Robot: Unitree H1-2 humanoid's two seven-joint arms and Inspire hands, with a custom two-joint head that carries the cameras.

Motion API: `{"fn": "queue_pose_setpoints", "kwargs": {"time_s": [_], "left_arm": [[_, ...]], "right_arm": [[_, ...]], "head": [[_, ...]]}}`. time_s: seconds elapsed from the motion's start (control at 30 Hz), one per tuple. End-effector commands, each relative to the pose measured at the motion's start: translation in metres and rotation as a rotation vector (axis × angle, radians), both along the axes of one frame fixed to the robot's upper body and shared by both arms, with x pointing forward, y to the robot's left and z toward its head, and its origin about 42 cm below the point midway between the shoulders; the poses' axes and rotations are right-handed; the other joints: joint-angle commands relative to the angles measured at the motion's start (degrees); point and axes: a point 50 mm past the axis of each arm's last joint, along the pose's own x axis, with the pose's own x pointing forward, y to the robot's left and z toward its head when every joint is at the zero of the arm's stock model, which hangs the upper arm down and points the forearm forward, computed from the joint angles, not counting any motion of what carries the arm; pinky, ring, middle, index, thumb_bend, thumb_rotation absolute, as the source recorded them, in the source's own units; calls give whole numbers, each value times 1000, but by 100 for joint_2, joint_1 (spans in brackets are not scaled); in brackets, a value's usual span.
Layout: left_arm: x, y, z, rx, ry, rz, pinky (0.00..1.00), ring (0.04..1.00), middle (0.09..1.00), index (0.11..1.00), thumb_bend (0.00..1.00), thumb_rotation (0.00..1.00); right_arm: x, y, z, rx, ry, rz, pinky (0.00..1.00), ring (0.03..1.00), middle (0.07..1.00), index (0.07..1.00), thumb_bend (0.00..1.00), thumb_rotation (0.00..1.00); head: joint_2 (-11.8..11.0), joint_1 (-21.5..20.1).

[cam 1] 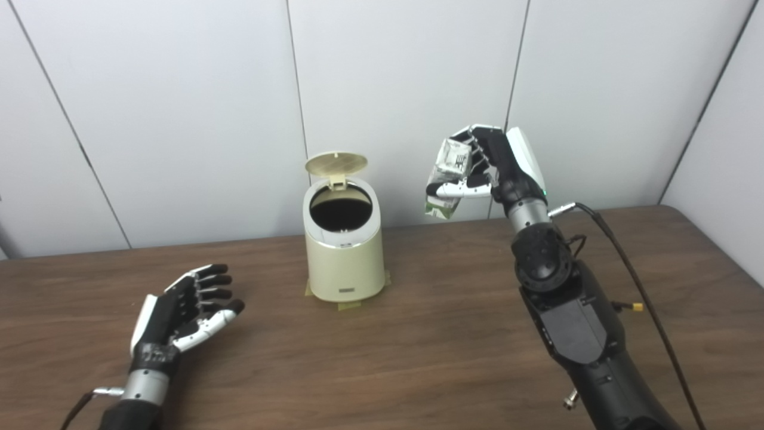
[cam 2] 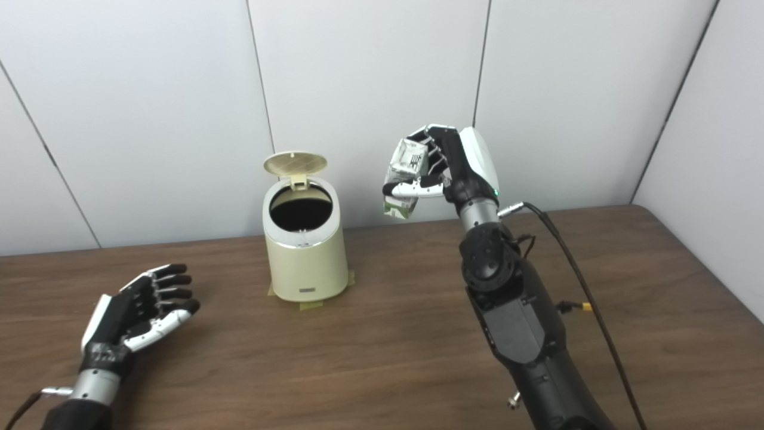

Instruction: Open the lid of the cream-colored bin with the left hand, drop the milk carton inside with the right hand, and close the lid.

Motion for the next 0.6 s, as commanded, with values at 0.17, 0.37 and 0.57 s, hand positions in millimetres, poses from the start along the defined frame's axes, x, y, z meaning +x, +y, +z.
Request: {"fn": "queue_pose_setpoints", "kwargs": {"time_s": [0.17, 0.37, 0.57], "left_arm": [[-1, -17, -1, 1, -22, 14, 609, 676, 726, 738, 733, 202], [0, -25, 1, -8, -10, 15, 631, 688, 735, 751, 743, 224], [3, -31, 0, -32, -24, 3, 610, 677, 731, 756, 751, 207]], "right_arm": [[12, 44, 47, -9, -209, 119, 297, 345, 432, 531, 524, 0], [14, 62, 51, -17, -225, 171, 308, 352, 435, 528, 525, 0], [14, 74, 56, -16, -238, 219, 293, 345, 434, 522, 526, 0]], "head": [[-1, 169], [-6, 246], [2, 333]]}}
